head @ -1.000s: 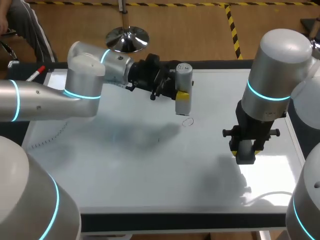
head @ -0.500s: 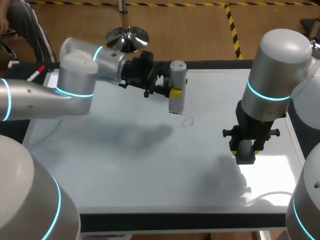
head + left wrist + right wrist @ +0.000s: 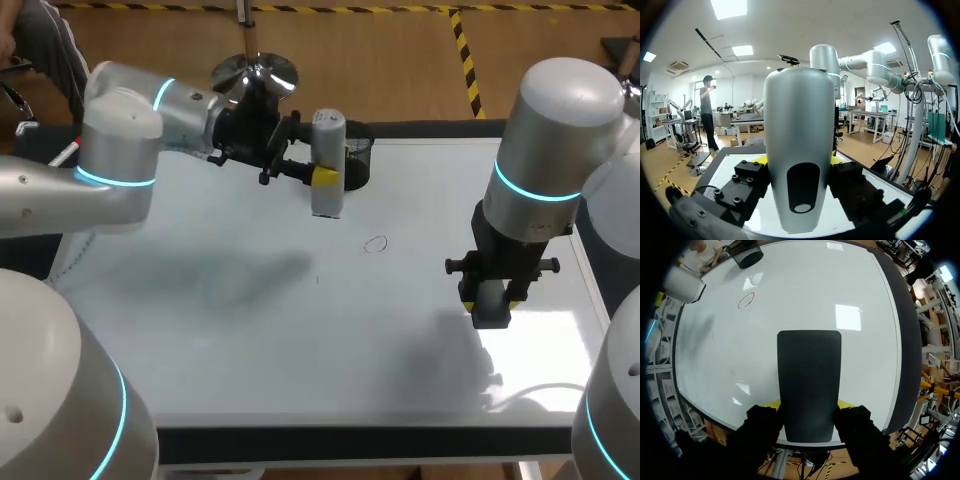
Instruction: Pick up the inspection probe, press it on each red-marked spot on the whiteboard one by one, put down the probe, pick up the eraser, and wipe off all the red marks.
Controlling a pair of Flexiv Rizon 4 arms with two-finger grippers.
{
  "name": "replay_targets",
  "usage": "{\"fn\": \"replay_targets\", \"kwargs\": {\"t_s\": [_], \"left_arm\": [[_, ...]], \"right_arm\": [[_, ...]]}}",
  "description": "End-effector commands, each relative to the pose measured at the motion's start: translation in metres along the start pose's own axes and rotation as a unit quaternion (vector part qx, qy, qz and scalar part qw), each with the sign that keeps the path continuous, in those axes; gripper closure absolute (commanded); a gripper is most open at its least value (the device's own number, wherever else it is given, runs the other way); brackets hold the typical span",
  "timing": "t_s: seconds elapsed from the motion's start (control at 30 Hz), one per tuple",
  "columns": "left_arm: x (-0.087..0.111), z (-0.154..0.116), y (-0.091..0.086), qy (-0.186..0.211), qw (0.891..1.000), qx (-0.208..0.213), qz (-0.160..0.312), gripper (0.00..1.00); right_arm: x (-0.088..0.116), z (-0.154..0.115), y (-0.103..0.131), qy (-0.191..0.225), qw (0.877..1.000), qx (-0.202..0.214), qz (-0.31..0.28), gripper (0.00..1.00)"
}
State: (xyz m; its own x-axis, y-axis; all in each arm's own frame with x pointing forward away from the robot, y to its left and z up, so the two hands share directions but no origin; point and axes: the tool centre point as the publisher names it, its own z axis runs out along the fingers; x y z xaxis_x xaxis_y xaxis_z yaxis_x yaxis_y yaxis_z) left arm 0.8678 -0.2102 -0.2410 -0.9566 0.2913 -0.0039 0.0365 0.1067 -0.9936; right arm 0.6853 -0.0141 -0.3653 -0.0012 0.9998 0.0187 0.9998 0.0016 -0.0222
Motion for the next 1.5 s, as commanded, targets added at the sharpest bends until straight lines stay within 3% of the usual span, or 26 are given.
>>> {"fn": "replay_targets", "kwargs": {"t_s": [0.03,0.43,0.83,1.5], "left_arm": [[0.005,-0.011,-0.002,-0.004,1.000,0.003,0.004,1.00],[0.013,-0.047,0.000,-0.006,1.000,0.008,0.006,1.00],[0.027,-0.089,-0.005,-0.035,0.999,0.005,0.015,1.00],[0.053,-0.110,-0.002,-0.047,0.999,0.016,0.014,1.00]], "right_arm": [[-0.002,-0.001,-0.001,0.001,1.000,-0.001,-0.001,1.00],[-0.002,-0.001,-0.001,0.001,1.000,-0.001,-0.001,1.00],[-0.002,-0.001,-0.001,0.001,1.000,-0.001,-0.001,1.00],[-0.002,-0.001,-0.001,0.001,1.000,-0.001,-0.001,1.00]]}}
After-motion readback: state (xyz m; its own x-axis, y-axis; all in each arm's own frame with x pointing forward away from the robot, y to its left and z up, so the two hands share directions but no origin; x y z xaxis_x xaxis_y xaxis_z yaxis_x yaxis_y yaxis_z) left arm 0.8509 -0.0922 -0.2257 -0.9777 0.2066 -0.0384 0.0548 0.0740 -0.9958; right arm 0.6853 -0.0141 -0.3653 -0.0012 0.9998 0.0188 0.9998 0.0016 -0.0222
